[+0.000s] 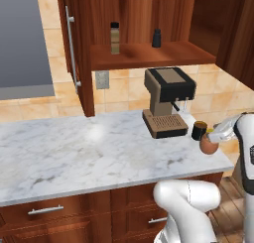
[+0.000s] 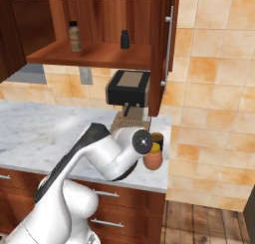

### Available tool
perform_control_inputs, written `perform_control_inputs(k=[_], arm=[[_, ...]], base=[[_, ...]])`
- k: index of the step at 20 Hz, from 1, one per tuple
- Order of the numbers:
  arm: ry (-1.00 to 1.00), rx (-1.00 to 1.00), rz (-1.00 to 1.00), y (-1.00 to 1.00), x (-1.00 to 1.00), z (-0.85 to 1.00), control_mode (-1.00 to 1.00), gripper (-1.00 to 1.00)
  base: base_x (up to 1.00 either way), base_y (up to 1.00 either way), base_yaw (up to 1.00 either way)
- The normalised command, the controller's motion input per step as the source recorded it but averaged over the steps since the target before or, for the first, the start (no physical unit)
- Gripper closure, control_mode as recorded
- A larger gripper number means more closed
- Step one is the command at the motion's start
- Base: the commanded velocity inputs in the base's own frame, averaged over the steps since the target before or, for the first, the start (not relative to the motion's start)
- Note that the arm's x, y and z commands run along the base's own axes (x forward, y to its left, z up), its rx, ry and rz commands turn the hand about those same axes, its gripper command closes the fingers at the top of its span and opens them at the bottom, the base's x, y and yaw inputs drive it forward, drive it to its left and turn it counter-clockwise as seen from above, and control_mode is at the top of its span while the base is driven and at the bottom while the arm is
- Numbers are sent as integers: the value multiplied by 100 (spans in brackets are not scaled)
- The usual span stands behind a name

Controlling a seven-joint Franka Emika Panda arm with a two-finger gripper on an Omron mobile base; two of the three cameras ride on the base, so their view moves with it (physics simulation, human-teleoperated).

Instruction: Pick the cinnamon and honey bottle from the cabinet and place them next to the mug.

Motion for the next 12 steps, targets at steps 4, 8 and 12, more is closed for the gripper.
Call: perform_control_inputs(k=[4, 8, 12], arm=[[9, 0, -17, 76, -6, 49, -100, -100], [11, 0, -26, 70, 0, 61, -100, -100], [11, 0, -30, 64, 0, 66, -100, -100]], base=[[0, 0, 0], [0, 0, 0], [0, 0, 0]])
